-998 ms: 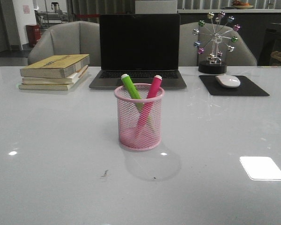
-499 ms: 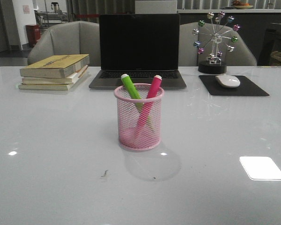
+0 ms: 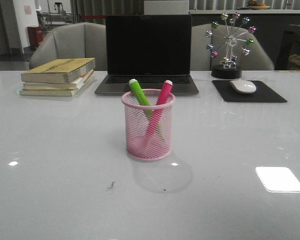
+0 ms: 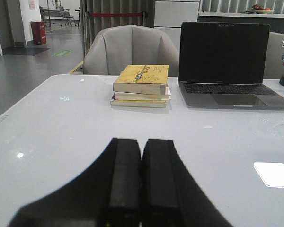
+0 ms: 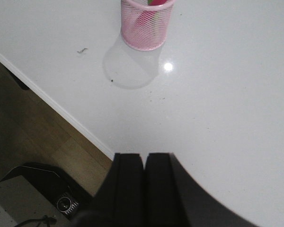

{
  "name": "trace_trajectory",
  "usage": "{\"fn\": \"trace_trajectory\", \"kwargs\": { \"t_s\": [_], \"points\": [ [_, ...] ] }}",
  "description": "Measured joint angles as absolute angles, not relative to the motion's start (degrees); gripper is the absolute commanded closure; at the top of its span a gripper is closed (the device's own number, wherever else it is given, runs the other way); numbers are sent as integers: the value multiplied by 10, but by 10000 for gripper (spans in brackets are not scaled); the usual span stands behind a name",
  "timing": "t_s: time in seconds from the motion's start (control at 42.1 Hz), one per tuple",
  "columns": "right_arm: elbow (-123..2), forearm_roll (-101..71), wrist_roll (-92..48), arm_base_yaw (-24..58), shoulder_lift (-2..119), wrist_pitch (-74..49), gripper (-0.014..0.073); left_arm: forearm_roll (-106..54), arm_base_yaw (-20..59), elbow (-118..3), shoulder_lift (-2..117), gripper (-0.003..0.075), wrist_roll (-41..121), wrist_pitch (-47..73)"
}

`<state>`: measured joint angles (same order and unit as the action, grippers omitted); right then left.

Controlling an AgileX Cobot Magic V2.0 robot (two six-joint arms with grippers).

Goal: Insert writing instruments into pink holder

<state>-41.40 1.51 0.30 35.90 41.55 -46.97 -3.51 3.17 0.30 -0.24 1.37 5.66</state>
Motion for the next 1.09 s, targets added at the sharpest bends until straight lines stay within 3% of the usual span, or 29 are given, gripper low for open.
{"fn": "trace_trajectory", "kwargs": {
  "t_s": [1.093],
  "points": [
    [-414,15,3,359,415,-470,537,-40,32,3,-2,621,19,23]
  ]
}}
